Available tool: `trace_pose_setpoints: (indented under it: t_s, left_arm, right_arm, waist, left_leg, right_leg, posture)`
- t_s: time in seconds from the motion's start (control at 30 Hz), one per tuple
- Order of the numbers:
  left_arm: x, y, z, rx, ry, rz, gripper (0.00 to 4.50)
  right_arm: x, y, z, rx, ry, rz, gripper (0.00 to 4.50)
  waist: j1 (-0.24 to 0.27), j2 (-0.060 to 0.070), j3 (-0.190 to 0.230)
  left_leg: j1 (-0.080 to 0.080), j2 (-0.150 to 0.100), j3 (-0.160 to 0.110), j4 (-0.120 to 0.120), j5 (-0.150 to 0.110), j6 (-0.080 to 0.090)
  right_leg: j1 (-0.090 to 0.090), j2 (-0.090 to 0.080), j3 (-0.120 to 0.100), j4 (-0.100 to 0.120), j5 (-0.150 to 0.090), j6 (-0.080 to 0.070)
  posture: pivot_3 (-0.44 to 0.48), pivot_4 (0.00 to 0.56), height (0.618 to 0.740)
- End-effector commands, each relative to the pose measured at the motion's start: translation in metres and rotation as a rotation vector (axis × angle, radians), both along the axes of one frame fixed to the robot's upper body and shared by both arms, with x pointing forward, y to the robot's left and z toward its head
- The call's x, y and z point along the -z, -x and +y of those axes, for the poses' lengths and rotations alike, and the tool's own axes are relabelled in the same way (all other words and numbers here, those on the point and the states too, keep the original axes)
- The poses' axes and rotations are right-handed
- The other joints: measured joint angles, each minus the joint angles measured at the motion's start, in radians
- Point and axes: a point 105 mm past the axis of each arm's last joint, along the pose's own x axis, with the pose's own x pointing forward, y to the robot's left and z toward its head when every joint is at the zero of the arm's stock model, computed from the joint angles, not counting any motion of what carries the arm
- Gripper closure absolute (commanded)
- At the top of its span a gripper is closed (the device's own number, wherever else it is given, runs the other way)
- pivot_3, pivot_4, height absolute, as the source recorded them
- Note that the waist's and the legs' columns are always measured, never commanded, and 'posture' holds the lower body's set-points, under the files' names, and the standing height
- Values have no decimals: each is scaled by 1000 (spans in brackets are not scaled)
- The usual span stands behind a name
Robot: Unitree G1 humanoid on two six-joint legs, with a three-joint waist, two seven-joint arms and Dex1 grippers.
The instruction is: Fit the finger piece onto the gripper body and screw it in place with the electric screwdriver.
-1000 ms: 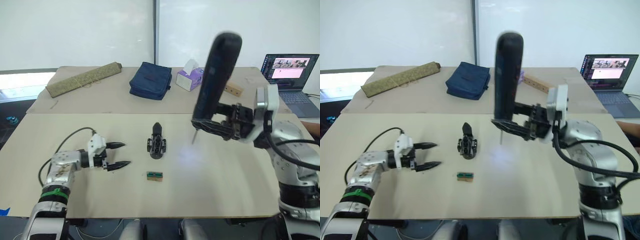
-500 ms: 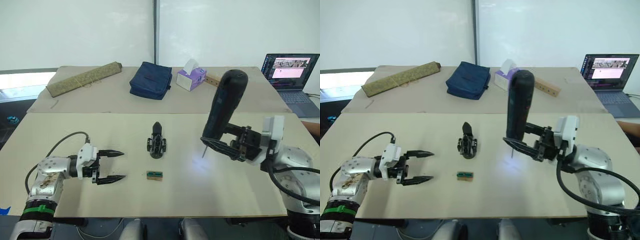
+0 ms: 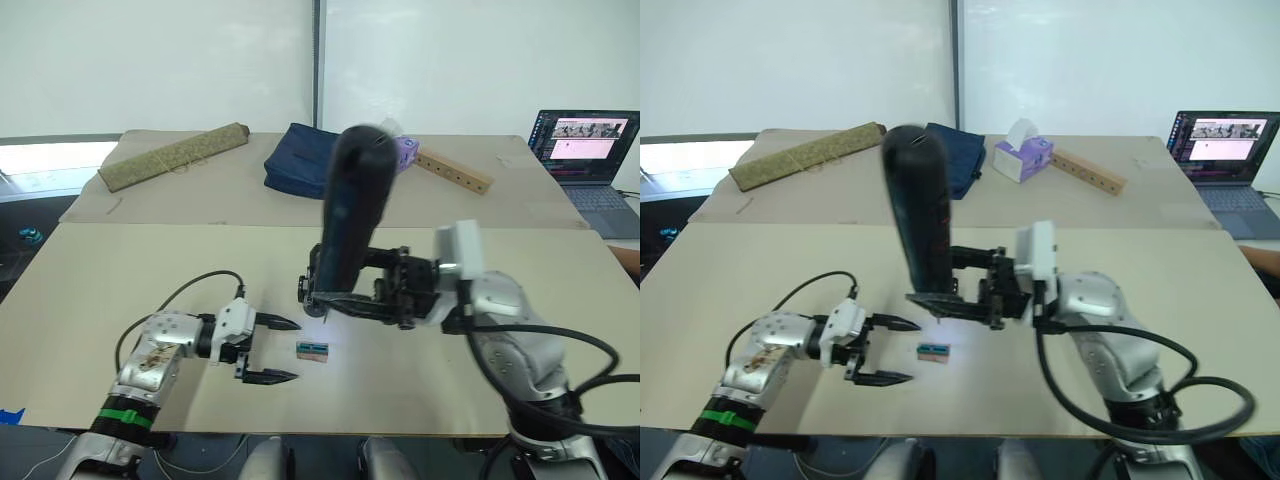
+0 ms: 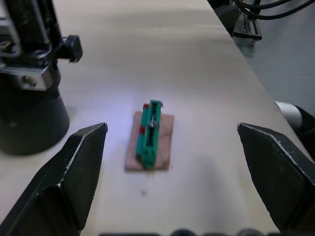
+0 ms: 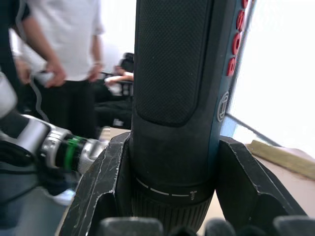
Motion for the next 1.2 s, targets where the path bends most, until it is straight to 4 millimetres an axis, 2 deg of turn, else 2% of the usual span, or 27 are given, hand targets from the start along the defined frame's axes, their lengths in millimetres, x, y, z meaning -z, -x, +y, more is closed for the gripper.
trace_pose_setpoints:
  t_s: [0.03,0.33,0.57,1.2]
  left_arm:
    - [7,-6,-10,-5,-26,-24,19]
    - [19,-9,-20,15,-44,-16,19]
    - [22,-7,-16,12,-47,4,19]
    - [21,-8,-15,2,-58,18,19]
  right_arm:
    - [-4,2,5,-30,-25,-69,2546]
    - [16,-2,10,-38,12,-70,2546]
    - [24,-7,12,-39,26,-49,2546]
    - [31,-17,15,-32,28,-31,2546]
  waist:
    - [0,0,0]
    - [0,0,0]
    - [1,0,0]
    - [-1,0,0]
  left_leg:
    - [0,0,0,0,0,0]
    - [1,0,0,0,0,0]
    - [1,0,0,0,0,0]
    - [2,0,0,0,0,0]
  right_leg:
    - [0,0,0,0,0,0]
    - [0,0,0,1,0,0]
    - [1,0,0,1,0,0]
    - [1,1,0,2,0,0]
  posture:
    - [0,150,740]
    - [0,150,740]
    - [0,150,740]
    - [0,150,740]
